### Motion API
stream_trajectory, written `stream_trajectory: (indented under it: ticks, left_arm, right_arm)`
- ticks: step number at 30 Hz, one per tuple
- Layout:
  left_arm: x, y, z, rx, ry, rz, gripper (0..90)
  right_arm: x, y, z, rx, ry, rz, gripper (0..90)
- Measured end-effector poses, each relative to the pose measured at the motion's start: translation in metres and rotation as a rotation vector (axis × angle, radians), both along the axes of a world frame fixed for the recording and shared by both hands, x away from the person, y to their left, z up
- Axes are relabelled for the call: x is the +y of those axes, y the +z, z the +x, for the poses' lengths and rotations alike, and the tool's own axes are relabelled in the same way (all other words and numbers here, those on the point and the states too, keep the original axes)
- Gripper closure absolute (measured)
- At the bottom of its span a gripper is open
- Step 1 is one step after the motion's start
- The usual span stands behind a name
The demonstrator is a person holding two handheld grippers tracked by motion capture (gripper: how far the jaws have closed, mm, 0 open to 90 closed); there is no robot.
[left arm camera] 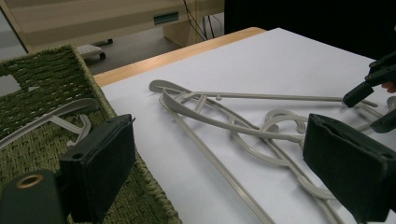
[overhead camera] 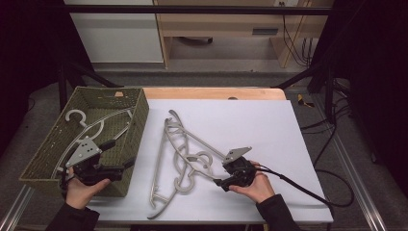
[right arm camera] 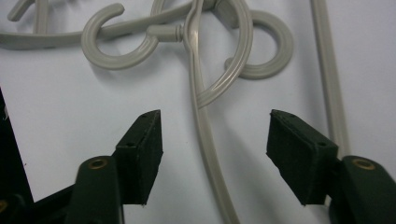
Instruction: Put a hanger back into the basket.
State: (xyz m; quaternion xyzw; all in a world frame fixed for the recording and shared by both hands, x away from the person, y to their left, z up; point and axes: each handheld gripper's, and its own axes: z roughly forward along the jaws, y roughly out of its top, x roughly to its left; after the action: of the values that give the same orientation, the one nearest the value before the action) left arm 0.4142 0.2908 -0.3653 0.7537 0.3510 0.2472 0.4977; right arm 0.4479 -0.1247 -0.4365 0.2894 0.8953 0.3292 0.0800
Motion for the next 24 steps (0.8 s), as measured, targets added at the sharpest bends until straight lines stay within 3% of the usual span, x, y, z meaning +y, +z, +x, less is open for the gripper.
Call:
stream_trajectory:
  ticks: [2,5,8,18,24]
  left_arm:
    - [-0.001,0.000,0.000,0.002,0.000,0.000,8.7]
    - [-0.001,0.000,0.000,0.002,-0.001,0.004,8.6]
    - [-0.001,0.000,0.000,0.001,0.000,0.006,8.6]
    - [-0.001,0.001,0.000,-0.002,-0.002,0.008,8.7]
    - [-0.002,0.001,-0.001,-0.004,-0.007,0.012,8.7]
  right_arm:
    - [0.004,-0.006,0.003,0.038,0.004,-0.012,42.2]
    - [0.007,-0.010,0.004,0.054,0.011,-0.010,44.7]
    - [0.011,-0.013,0.007,0.057,0.022,-0.039,48.7]
    - [0.026,-0.023,0.014,0.113,0.041,-0.063,67.5]
    - [0.030,-0.024,0.016,0.090,0.058,-0.099,75.4]
